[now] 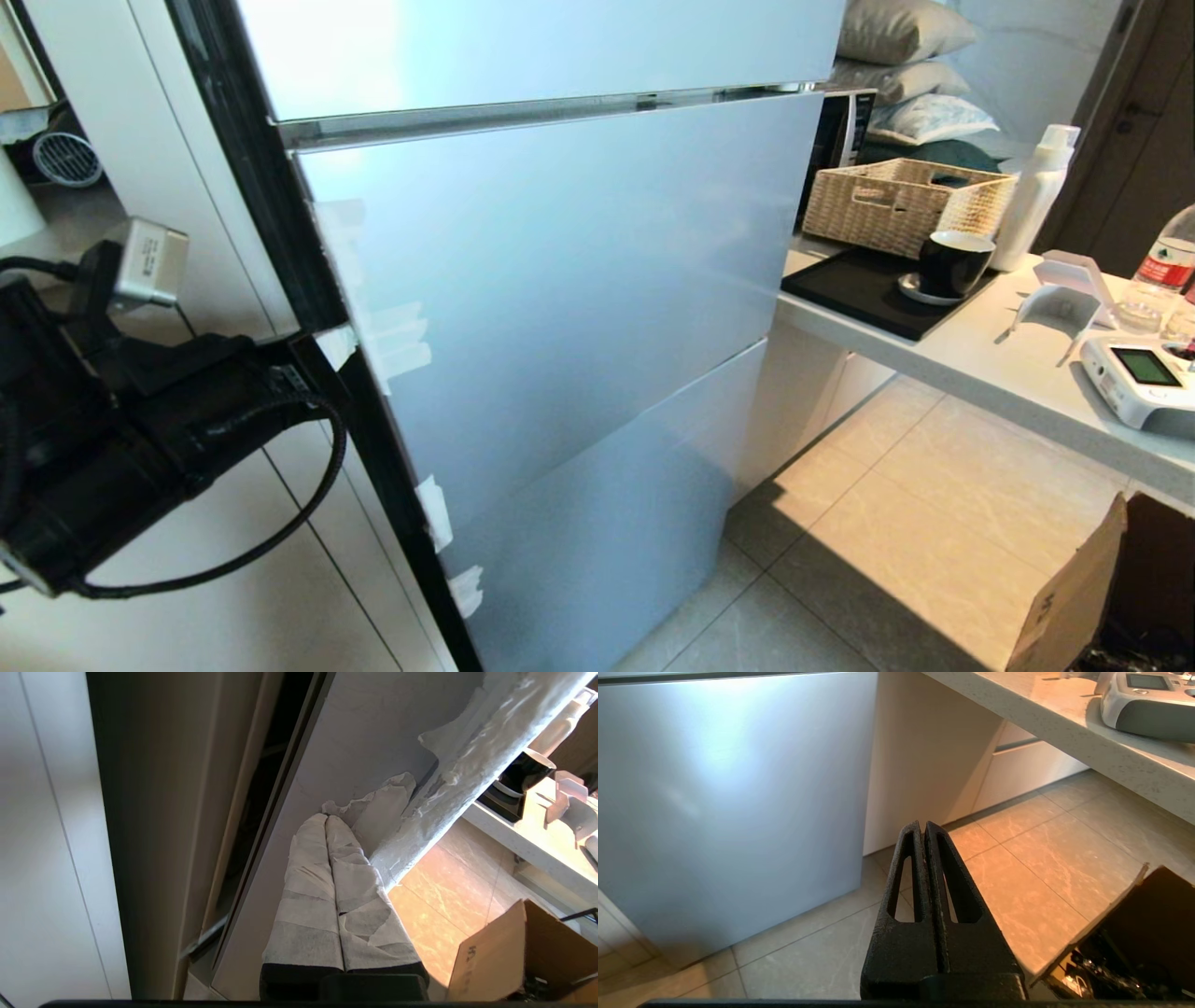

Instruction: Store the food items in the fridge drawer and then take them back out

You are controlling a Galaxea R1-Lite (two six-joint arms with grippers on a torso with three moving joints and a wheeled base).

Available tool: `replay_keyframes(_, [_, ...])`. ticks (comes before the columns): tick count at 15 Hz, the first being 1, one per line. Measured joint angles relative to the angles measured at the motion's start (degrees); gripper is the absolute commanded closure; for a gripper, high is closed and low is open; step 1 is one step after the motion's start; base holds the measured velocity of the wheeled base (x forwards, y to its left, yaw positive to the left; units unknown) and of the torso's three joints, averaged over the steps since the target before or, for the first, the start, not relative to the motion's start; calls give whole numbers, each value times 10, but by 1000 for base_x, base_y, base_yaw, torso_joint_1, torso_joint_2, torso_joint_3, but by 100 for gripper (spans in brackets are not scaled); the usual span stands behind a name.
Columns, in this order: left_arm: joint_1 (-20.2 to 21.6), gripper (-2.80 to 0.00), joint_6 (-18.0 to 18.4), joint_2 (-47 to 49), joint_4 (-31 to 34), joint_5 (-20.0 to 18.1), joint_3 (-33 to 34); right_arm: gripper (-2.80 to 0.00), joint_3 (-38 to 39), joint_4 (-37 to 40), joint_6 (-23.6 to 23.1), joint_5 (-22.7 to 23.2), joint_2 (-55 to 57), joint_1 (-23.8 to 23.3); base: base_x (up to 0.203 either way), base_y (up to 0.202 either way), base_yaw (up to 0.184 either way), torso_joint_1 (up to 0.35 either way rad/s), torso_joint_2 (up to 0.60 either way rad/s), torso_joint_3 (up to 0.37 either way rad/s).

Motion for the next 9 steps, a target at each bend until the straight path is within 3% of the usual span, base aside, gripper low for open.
replay_keyframes(6, [-37,0,17,-40,-2,-8,44,0,0,0,0,0,0,0,0,0,0,0,0,0])
replay_keyframes(9, [-82,0,37,-75,5,-40,83,0,0,0,0,0,0,0,0,0,0,0,0,0])
